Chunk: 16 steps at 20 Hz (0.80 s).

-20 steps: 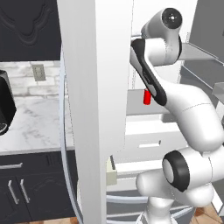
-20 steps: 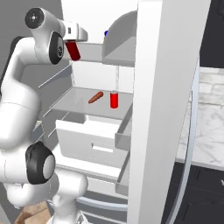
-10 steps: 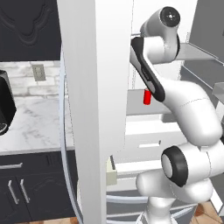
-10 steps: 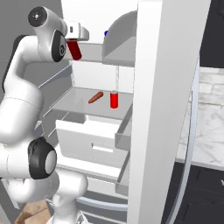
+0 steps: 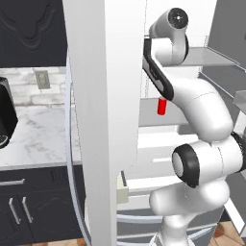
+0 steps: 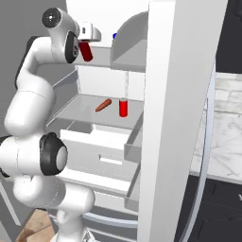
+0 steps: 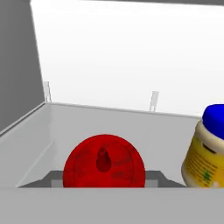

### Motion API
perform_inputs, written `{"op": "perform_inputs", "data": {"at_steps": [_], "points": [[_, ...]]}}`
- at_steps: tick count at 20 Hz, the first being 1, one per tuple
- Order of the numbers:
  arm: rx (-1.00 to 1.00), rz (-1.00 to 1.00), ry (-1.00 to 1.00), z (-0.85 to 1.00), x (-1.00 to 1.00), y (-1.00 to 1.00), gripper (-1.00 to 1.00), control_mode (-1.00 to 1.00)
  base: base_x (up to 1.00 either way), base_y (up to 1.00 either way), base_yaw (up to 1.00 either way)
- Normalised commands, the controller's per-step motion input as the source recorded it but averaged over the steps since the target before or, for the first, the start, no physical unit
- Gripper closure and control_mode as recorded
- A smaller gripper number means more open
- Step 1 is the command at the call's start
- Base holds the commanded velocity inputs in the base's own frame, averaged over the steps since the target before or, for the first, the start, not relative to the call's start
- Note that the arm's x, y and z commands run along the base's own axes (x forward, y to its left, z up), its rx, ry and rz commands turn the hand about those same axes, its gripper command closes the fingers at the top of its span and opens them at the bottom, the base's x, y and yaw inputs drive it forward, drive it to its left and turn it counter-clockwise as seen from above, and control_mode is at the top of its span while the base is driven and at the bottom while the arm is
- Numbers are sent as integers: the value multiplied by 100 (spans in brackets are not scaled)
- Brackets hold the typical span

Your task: Place the mayonnaise and ketchup from the counter to the top shelf of the fridge. If the existing items in the fridge are on the top shelf, move them to other shelves.

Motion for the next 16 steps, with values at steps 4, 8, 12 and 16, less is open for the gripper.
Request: {"op": "perform_inputs", "data": {"at_steps": [4,8,12,16], "points": [[0,0,0,-1,68,0,100,-100,0,0,0],[-1,0,1,-11,49,0,100,-100,0,0,0],[0,0,2,-13,31,0,100,-100,0,0,0],[0,0,2,-7,30,0,100,-100,0,0,0]]}}
